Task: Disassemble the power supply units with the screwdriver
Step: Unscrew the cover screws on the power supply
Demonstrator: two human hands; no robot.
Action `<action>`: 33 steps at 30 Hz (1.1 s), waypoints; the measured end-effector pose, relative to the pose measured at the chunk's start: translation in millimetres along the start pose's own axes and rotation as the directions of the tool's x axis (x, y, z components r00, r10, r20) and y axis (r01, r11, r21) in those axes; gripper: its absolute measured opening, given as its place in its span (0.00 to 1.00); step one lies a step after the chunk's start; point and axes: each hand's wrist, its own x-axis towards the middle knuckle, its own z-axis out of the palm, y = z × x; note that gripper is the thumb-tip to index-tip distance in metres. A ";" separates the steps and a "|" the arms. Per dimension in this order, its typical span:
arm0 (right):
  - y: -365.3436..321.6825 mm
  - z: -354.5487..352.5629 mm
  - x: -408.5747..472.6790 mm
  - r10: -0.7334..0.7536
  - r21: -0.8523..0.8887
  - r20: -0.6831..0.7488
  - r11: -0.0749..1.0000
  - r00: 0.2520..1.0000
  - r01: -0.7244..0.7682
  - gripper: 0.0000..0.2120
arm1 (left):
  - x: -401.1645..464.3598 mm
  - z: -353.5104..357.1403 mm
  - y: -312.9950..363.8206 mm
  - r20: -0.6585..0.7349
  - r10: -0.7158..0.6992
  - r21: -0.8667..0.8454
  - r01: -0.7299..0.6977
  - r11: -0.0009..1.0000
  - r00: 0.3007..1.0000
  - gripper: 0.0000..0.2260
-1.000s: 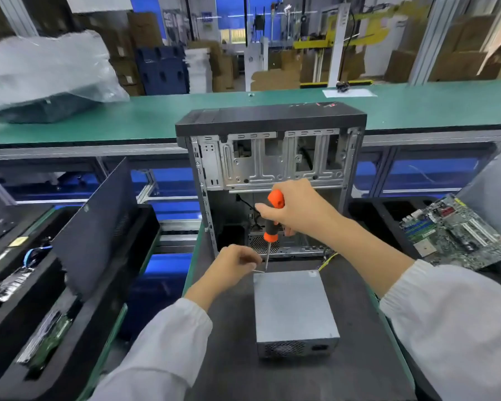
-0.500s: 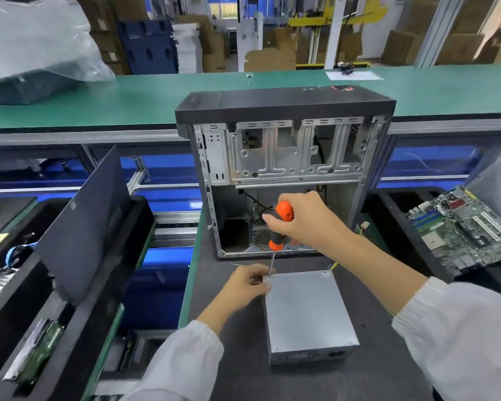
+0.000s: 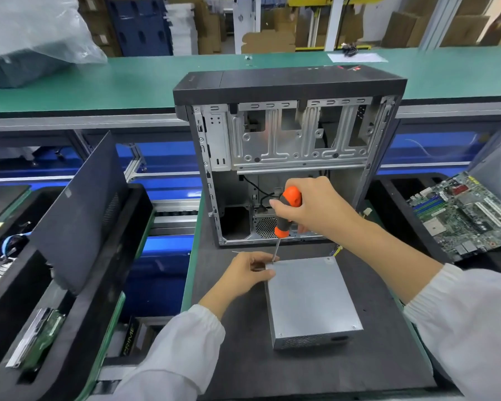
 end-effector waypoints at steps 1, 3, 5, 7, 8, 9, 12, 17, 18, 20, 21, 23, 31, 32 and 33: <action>0.6 0.8 -0.1 -0.006 0.005 -0.001 1.000 1.000 0.006 0.18 | 0.0 -0.1 -0.2 0.000 -0.002 -0.002 0.002 1.000 1.000 0.14; 1.3 2.3 1.1 -0.019 0.008 0.006 1.000 1.000 0.019 0.19 | 0.3 -0.6 -0.1 0.005 -0.002 0.005 0.002 1.000 1.000 0.14; 2.3 3.2 5.1 -0.036 -0.038 0.010 0.999 0.999 0.037 0.20 | 0.7 -1.4 0.7 0.013 -0.005 0.019 0.004 1.000 1.000 0.14; 3.0 2.1 10.7 -0.042 -0.135 0.013 0.990 0.999 0.043 0.21 | 1.4 -2.5 1.1 0.023 -0.008 0.038 0.007 0.999 1.000 0.14; 4.0 1.2 13.5 -0.034 -0.168 0.011 0.985 0.999 0.036 0.22 | 1.8 -2.8 1.1 0.029 -0.008 0.048 0.007 0.999 1.000 0.15; 5.3 0.7 15.8 -0.028 -0.182 0.008 0.983 1.000 0.029 0.22 | 1.9 -3.1 1.1 0.037 -0.009 0.062 0.007 0.998 0.999 0.15; 6.8 3.7 17.3 -0.035 -0.201 -0.007 0.979 0.999 0.032 0.23 | 2.3 -3.8 1.8 0.074 -0.015 0.128 0.005 0.992 0.997 0.16; 1.7 4.4 18.2 -0.092 -0.327 -0.027 0.942 0.995 0.078 0.23 | 4.5 -7.2 4.4 0.144 -0.019 0.217 -0.012 0.976 0.989 0.18; 2.4 1.7 19.4 -0.076 -0.331 -0.024 0.941 0.997 0.064 0.23 | 5.6 -7.8 5.5 0.143 -0.015 0.219 -0.016 0.976 0.990 0.18; 3.3 -1.3 20.3 -0.062 -0.340 -0.016 0.939 0.998 0.053 0.24 | 6.9 -9.1 7.6 0.112 -0.007 0.175 -0.013 0.985 0.994 0.20; 2.8 -0.8 19.7 -0.070 -0.340 -0.003 0.938 0.998 0.065 0.23 | 7.6 -9.9 8.4 0.088 -0.006 0.135 -0.006 0.991 0.996 0.20; 0.1 1.1 18.7 -0.109 -0.314 0.053 0.942 0.993 0.120 0.22 | 8.5 -11.6 8.6 0.042 0.010 0.074 -0.013 0.997 0.999 0.18; -4.0 -28.1 28.8 -0.117 -0.168 0.424 0.964 0.898 0.205 0.11 | 8.0 -16.0 6.8 0.064 0.035 0.132 -0.044 0.990 0.997 0.12; -7.1 -28.7 29.0 -0.140 -0.159 0.458 0.959 0.878 0.235 0.10 | 8.2 -17.7 8.6 0.081 0.056 0.106 -0.065 0.992 0.995 0.12; -10.7 -28.4 29.7 -0.153 -0.155 0.492 0.953 0.857 0.259 0.09 | 8.1 -19.1 11.8 0.091 0.085 0.069 -0.092 0.993 0.992 0.11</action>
